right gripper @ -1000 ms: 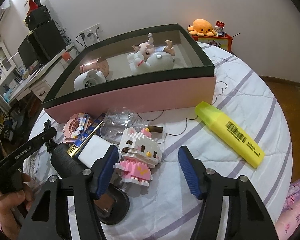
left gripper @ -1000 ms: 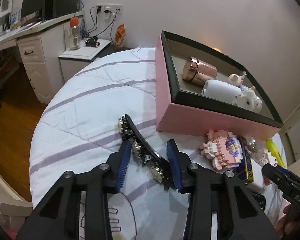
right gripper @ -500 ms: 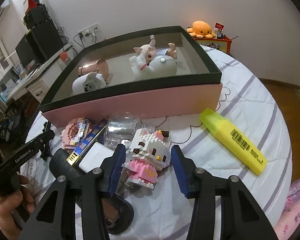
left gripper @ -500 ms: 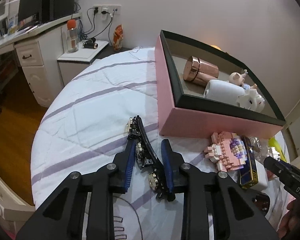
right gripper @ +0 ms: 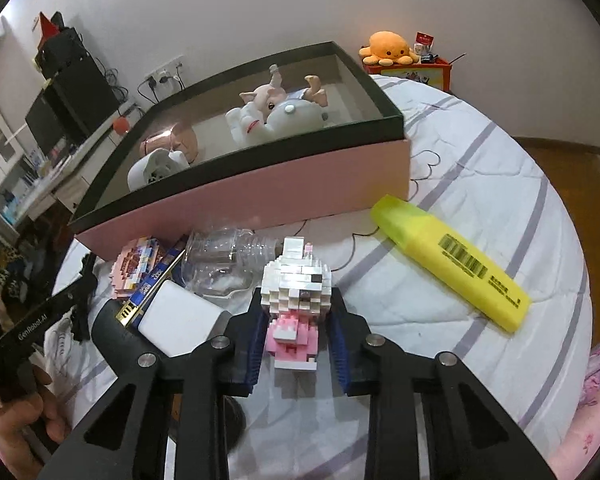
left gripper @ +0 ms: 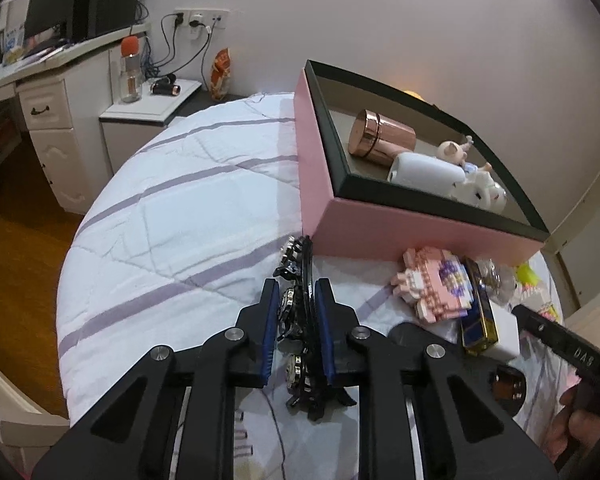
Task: Organize rigid objects
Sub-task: 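Grasp the black flower hair clip with the left gripper while the right grasps the pink block kitty, then carry the hair clip and kitty into the pink box and release both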
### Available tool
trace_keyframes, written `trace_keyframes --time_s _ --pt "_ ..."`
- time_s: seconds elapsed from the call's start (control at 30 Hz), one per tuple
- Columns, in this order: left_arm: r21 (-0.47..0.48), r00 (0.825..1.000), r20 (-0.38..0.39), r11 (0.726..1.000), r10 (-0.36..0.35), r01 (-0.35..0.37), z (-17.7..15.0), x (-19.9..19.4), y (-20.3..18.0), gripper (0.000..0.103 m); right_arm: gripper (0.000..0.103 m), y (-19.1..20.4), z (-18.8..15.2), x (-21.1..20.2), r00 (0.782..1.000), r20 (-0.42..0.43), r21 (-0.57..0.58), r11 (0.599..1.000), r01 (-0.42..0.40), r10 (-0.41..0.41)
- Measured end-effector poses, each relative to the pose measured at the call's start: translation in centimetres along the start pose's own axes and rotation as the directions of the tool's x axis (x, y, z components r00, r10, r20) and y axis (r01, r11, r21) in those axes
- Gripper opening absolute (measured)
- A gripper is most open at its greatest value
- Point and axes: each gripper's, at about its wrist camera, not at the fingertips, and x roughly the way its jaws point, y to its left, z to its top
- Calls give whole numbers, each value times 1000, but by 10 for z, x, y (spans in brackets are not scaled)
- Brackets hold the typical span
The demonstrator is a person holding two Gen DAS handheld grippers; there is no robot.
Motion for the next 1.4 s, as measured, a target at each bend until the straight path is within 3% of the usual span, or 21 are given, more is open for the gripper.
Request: trace_keyframes --time_s 0.53,0.83,1.1,1.4 --pt "56 997 64 997 -51 48 3 -56 -21 17 29 19 10 -42 996 72 -34 999 -42 45" --pt "98 984 150 992 -94 80 39 -90 -45 17 29 43 36 -61 989 129 -104 993 -55 69" --pt "121 975 181 987 -128 107 88 -71 -66 17 29 68 93 -47 984 145 -176 981 -78 104" --pt "141 984 126 984 -125 107 122 0 -78 17 29 74 138 23 994 59 -188 979 -79 91"
